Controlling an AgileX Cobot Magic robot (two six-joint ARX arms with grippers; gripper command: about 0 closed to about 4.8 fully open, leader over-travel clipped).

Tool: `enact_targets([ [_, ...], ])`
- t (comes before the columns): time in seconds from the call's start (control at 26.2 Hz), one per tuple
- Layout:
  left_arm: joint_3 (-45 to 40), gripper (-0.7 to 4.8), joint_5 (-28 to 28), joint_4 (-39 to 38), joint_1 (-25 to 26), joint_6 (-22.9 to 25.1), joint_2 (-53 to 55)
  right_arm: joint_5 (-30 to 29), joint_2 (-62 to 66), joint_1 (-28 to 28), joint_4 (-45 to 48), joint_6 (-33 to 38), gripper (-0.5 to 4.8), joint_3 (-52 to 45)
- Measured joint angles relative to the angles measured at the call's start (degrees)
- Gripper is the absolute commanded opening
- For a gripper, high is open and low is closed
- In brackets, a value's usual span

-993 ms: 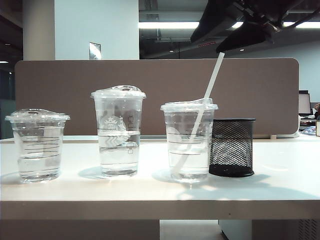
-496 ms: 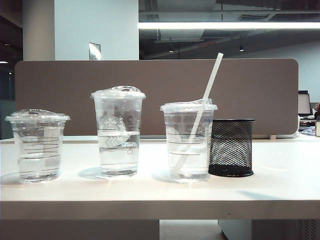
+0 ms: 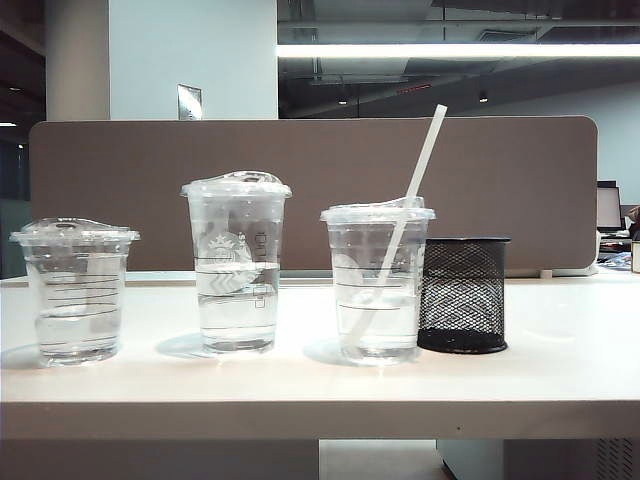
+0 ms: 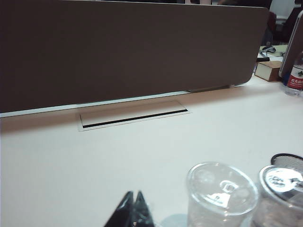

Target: Pick up the straw and insert it into the medium coffee cup.

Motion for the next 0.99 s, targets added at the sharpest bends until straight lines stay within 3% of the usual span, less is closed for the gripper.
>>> enact_targets([
  [0.11, -7.5, -0.04, -0.2, 7.1, 0.0, -0.2, 0.8, 0.0, -1.0, 0.0, 1.6, 2.9, -0.06, -5.5],
  [0.23, -12.7, -0.04, -1.4, 8.9, 0.0, -0.6, 1.0, -0.6, -1.4, 0.0, 4.2, 4.5, -0.07, -10.1],
  [0.34, -18.1, -0.04, -3.5, 9.5, 0.0, -4.2, 1.0, -1.1, -1.4, 0.0, 7.8, 4.9, -0.07, -15.4],
  [0.8, -25.5, -0.04, -8.9, 9.7, 0.0, -7.6, 1.1, -5.1, -1.4, 0.0, 8.5, 5.6, -0.06, -24.9],
  [0.99, -26.6, -0.04, -11.4, 9.5, 0.0, -8.1, 1.1, -5.6, -1.4, 0.0, 2.8, 5.6, -0.05, -25.4],
])
